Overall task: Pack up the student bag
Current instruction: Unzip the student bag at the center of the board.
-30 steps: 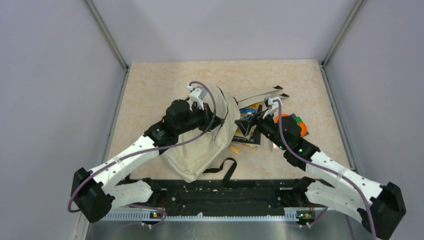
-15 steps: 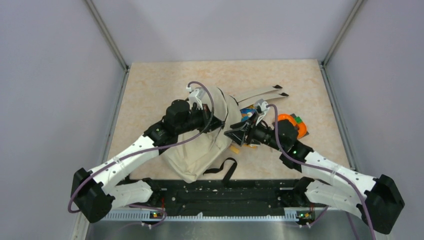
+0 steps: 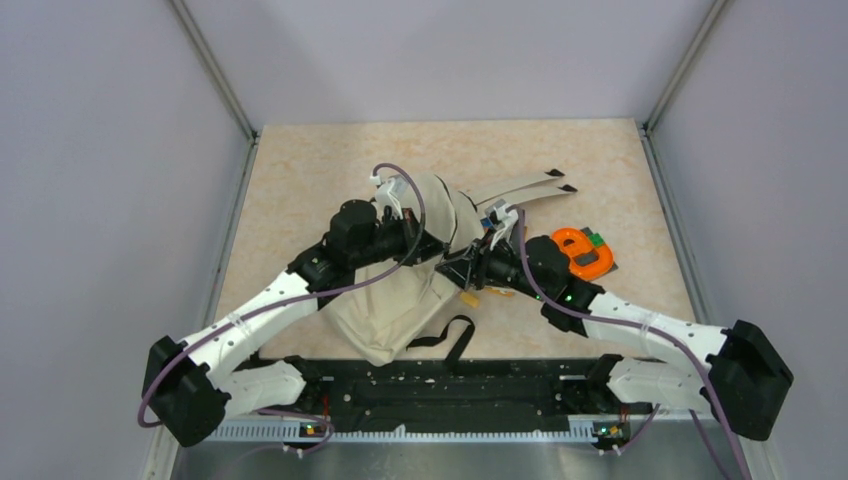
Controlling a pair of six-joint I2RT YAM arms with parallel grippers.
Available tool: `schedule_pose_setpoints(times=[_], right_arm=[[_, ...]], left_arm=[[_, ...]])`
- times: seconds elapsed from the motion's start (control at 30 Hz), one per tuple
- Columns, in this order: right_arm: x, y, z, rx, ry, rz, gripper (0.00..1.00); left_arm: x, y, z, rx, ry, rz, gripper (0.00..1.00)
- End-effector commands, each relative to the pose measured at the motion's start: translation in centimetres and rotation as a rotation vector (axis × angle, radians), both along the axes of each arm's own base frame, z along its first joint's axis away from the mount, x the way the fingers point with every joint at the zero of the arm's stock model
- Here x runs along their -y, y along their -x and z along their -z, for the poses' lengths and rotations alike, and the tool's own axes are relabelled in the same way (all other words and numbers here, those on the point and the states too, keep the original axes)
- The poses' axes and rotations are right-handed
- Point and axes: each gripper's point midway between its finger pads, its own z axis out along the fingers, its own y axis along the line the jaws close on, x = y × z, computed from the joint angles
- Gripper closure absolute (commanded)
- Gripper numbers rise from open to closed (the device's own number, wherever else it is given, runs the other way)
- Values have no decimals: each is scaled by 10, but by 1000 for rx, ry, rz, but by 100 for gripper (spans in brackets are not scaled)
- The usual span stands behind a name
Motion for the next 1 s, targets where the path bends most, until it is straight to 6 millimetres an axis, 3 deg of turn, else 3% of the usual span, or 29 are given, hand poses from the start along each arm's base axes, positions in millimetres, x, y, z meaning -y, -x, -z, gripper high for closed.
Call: schedule_pose_setpoints(times=[0.0, 0.33, 0.6, 0.8, 0.87, 0.97], right_arm=[[-5, -14, -31, 44, -51, 59, 54], [-11, -29, -26, 16, -23, 107, 61], [-6, -35, -23, 4, -4, 152, 100], [4, -37, -16, 14, 42, 191, 100], [13, -38, -15, 18, 56, 223, 100], [23, -38, -17, 34, 78, 249, 100]], left_arm=[[4, -1, -22, 56, 72, 21, 100], [1, 1, -21, 60, 74, 21, 100], [-2, 3, -22, 72, 76, 19, 100], [-10, 1, -20, 101, 12, 18, 99], [-15, 0, -21, 137, -29, 16, 79], [-27, -6, -19, 217, -108, -14, 40]])
